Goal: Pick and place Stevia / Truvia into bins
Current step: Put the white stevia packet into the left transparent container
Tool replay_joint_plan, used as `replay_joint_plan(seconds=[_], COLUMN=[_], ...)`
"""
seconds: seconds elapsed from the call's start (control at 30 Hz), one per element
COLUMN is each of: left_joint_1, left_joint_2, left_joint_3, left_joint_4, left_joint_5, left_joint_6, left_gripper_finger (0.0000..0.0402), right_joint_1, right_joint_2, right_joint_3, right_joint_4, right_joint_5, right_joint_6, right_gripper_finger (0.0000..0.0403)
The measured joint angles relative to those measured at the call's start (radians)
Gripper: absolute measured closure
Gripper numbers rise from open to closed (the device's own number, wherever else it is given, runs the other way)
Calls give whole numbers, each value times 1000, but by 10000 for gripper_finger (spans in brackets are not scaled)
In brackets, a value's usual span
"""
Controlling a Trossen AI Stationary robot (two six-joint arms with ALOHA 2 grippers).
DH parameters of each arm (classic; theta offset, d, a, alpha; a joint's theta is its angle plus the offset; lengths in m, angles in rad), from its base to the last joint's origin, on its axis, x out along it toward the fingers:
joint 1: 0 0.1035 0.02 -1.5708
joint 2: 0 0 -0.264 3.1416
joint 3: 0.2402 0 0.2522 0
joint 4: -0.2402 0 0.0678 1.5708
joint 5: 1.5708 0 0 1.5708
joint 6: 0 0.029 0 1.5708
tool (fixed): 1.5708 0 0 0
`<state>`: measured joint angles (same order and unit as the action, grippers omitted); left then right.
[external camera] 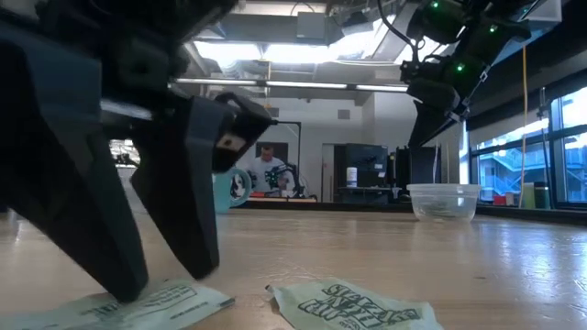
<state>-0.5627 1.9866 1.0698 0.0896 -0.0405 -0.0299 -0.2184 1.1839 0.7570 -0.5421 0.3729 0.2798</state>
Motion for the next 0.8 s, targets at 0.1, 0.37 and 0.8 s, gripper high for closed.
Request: replay_joint_plan(seconds=[0.1, 0.37, 0.8], left_joint_1=[1, 4, 12], left_joint_2=[14, 23, -55], left_joint_3=[2, 4, -4], left_joint_4=[11, 11, -81], left_joint_5=[7, 12, 73], left_joint_6=[-13, -58, -62], left_gripper_finger=[292, 326, 389], right_joint_1=[0, 0, 0], right_joint_2=[0, 0, 0], right_joint_3=[0, 0, 0], right_joint_4=[0, 0, -1], right_joint_5=[0, 0, 0], right_joint_6=[0, 0, 0], right_gripper_finger=[301, 301, 301])
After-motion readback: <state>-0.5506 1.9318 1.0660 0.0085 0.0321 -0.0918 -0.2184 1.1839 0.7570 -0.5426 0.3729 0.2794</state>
